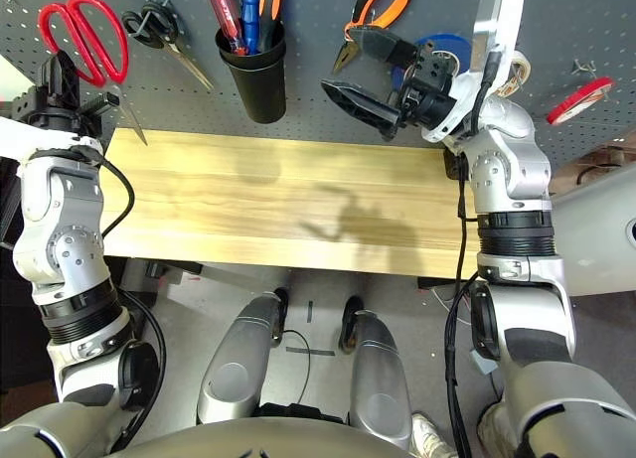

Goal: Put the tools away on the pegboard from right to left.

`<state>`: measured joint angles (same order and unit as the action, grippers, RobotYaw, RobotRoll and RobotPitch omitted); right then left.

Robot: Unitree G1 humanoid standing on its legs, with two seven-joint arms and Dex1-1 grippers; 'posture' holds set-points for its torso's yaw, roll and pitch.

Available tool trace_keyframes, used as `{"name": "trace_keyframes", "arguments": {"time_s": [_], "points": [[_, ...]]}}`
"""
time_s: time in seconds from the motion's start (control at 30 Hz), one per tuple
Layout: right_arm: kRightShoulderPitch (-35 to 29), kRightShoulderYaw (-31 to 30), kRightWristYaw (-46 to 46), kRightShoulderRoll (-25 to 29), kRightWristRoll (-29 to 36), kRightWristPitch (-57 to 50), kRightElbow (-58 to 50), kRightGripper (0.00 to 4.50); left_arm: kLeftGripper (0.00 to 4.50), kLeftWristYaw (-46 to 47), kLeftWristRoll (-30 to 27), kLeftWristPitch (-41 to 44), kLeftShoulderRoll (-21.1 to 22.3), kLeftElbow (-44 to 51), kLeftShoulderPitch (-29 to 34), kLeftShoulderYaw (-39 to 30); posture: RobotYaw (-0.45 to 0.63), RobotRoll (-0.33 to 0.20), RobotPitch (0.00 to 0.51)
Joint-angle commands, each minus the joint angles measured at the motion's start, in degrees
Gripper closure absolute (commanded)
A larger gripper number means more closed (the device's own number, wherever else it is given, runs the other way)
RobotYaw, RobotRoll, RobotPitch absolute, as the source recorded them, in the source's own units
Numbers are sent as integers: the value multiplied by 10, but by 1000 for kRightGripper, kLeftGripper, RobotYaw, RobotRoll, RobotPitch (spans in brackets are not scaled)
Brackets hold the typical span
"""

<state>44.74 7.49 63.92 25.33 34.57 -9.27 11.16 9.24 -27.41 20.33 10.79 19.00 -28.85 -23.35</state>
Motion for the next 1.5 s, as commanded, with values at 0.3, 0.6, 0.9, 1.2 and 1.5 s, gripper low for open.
{"name": "trace_keyframes", "arguments": {"time_s": [0.3, 0.6, 0.9, 1.2, 1.5], "points": [[-5, -3, -6, -3, -7, 0, -13, 0, 4480, -22, 9, -10, 1, -74, -20, 16, 282, 0, 252], [-15, -14, -16, -22, -21, 9, -16, 0, 4480, -71, 37, -62, 13, -226, -72, 35, 277, 0, 254], [-40, -27, -58, -49, -62, 38, -2, 0, 2532, -149, 98, -94, 49, -313, -50, 94, 261, 0, 243], [-113, -29, -147, -70, -128, 71, 11, 0, 29, -234, 111, -142, 70, -282, 90, 107, 275, 0, 230], [-161, -2, -327, -95, -216, 138, 92, 0, 29, -271, 126, -281, 77, -363, 142, 77, 273, 0, 212]]}}
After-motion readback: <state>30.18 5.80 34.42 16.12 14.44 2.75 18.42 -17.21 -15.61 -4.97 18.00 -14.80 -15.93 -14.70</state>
